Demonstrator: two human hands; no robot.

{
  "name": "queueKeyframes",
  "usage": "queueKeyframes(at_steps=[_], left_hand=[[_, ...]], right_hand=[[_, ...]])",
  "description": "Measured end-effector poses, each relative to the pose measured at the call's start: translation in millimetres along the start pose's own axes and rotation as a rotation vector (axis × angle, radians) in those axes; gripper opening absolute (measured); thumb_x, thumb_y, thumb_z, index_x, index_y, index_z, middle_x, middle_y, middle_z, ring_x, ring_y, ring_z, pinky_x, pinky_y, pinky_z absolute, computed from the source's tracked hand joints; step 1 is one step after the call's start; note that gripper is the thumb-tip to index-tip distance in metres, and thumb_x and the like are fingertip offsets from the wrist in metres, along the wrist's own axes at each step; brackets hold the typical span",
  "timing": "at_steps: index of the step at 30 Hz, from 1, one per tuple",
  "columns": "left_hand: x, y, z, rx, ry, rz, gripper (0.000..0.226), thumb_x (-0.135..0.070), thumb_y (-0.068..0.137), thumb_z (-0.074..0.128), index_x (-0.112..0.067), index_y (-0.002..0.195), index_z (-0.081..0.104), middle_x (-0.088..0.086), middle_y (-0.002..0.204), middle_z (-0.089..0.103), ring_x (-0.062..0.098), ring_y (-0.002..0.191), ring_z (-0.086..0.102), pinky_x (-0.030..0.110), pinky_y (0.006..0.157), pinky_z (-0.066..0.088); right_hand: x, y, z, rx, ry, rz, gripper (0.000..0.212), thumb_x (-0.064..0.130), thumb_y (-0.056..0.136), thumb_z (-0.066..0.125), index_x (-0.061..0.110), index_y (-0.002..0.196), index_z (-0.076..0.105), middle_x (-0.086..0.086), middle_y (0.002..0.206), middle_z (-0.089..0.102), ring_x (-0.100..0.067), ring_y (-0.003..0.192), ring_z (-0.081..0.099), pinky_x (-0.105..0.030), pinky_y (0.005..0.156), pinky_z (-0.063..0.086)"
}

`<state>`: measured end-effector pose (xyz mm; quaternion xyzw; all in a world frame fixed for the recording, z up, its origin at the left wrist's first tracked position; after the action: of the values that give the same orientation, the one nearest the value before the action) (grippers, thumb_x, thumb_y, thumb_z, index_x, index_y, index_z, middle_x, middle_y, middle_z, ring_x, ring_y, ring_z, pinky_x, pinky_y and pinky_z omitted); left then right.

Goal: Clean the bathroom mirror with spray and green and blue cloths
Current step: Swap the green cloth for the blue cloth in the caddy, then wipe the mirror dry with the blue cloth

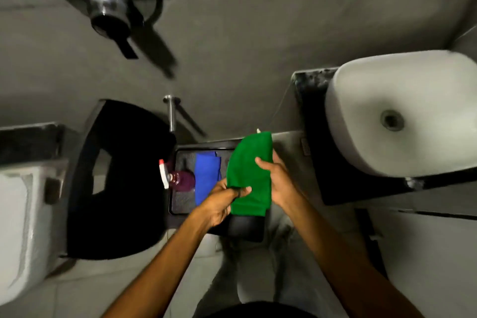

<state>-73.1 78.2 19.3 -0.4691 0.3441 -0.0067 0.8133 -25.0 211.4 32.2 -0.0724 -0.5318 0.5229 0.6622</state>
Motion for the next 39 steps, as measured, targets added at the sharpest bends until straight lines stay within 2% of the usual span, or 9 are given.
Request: queueKeyframes(at_steps=[3,5,8,12,18,22,27,35,39], left_hand=[[55.1,34.2,-19.6,-0.110,0.010,-0.024,0.051,0.017,0.091,0.060,0.002,0.140,0.058,0.025,0.133,0.069,0.037,0.116,0.069,0.052,0.101,0.058],[77.7,62.6,-28.3,-0.171,-0.008,-0.011,0.055,0.019,0.091,0.056,-0.003,0.142,0.057,0.020,0.133,0.069,0.032,0.111,0.069,0.041,0.091,0.063],[108.9,117.4,-57.1,-0.275,-0.046,0.022,0.051,0.016,0.092,0.057,-0.012,0.135,0.061,0.019,0.134,0.069,0.023,0.101,0.070,0.032,0.086,0.063],[127.3,166.5,-92.2,-0.380,0.106,0.051,0.045,0.005,0.093,0.062,-0.004,0.137,0.061,0.022,0.135,0.068,0.029,0.116,0.069,0.041,0.106,0.055],[151.6,156.6,-166.4,-0.993,0.608,-0.098,0.052,-0.015,0.091,0.061,0.006,0.137,0.050,0.029,0.142,0.049,0.044,0.133,0.049,0.046,0.112,0.037],[152.4,170.0,-187.2,-0.937,0.574,-0.225,0.057,-0.030,0.101,0.057,0.006,0.143,0.044,0.030,0.146,0.051,0.046,0.136,0.052,0.047,0.111,0.043],[150.2,180.0,-190.4,-0.829,0.198,-0.134,0.038,-0.013,0.096,0.058,0.015,0.120,0.064,0.030,0.112,0.070,0.040,0.108,0.069,0.051,0.089,0.055],[55.3,104.3,-98.5,-0.526,-0.325,0.080,0.022,-0.006,0.097,0.041,-0.008,0.088,0.061,0.015,0.091,0.062,0.029,0.071,0.056,0.034,0.059,0.041],[-11.0,47.0,-38.9,-0.341,-0.380,0.149,0.019,-0.008,0.092,0.044,-0.006,0.101,0.061,0.015,0.094,0.065,0.027,0.066,0.057,0.019,0.041,0.046]], right_hand=[[-36.2,37.2,-32.8,-0.145,-0.336,0.013,0.045,-0.017,0.085,0.054,0.005,0.124,0.058,-0.021,0.119,0.065,-0.030,0.098,0.066,-0.040,0.086,0.057],[-56.1,70.3,-45.8,-0.167,-0.501,0.009,0.049,-0.019,0.084,0.052,0.004,0.127,0.056,-0.017,0.117,0.066,-0.020,0.090,0.066,-0.021,0.068,0.057],[-101.0,133.2,-61.1,-0.156,-0.631,0.006,0.052,-0.018,0.084,0.052,0.003,0.132,0.054,-0.014,0.116,0.067,-0.015,0.086,0.066,-0.012,0.060,0.055],[-135.2,193.2,-74.6,-0.186,-0.798,-0.013,0.051,-0.012,0.082,0.055,0.008,0.129,0.058,-0.017,0.122,0.069,-0.027,0.101,0.070,-0.030,0.082,0.059],[-166.0,183.7,-94.4,-0.251,-0.986,-0.138,0.059,-0.005,0.081,0.061,0.013,0.137,0.052,-0.007,0.136,0.059,-0.025,0.123,0.058,-0.031,0.101,0.050],[-187.8,166.1,-101.5,-0.096,-0.923,-0.079,0.053,-0.004,0.088,0.063,0.013,0.137,0.051,-0.010,0.137,0.058,-0.023,0.121,0.057,-0.028,0.095,0.048],[-196.5,145.0,-117.9,-0.017,-0.780,0.083,0.040,-0.001,0.096,0.053,0.009,0.134,0.056,-0.015,0.132,0.064,-0.018,0.104,0.062,-0.021,0.079,0.052],[-199.7,61.8,-115.2,-0.121,-0.329,0.467,0.038,0.008,0.104,0.035,-0.002,0.139,0.048,-0.027,0.145,0.052,-0.039,0.133,0.051,-0.041,0.106,0.045],[-121.0,35.2,-43.8,-0.088,-0.203,0.308,0.040,0.026,0.104,0.039,0.010,0.138,0.050,-0.015,0.133,0.055,-0.018,0.135,0.050,-0.035,0.120,0.030]])
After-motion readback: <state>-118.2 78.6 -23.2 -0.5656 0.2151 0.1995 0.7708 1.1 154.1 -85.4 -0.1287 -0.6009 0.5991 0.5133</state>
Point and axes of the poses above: each hand's wrist, its own y-axis towards the middle knuckle, its own z-axis out of the palm, x = y × z, the point moved 6 cm from there along y, towards the middle knuckle
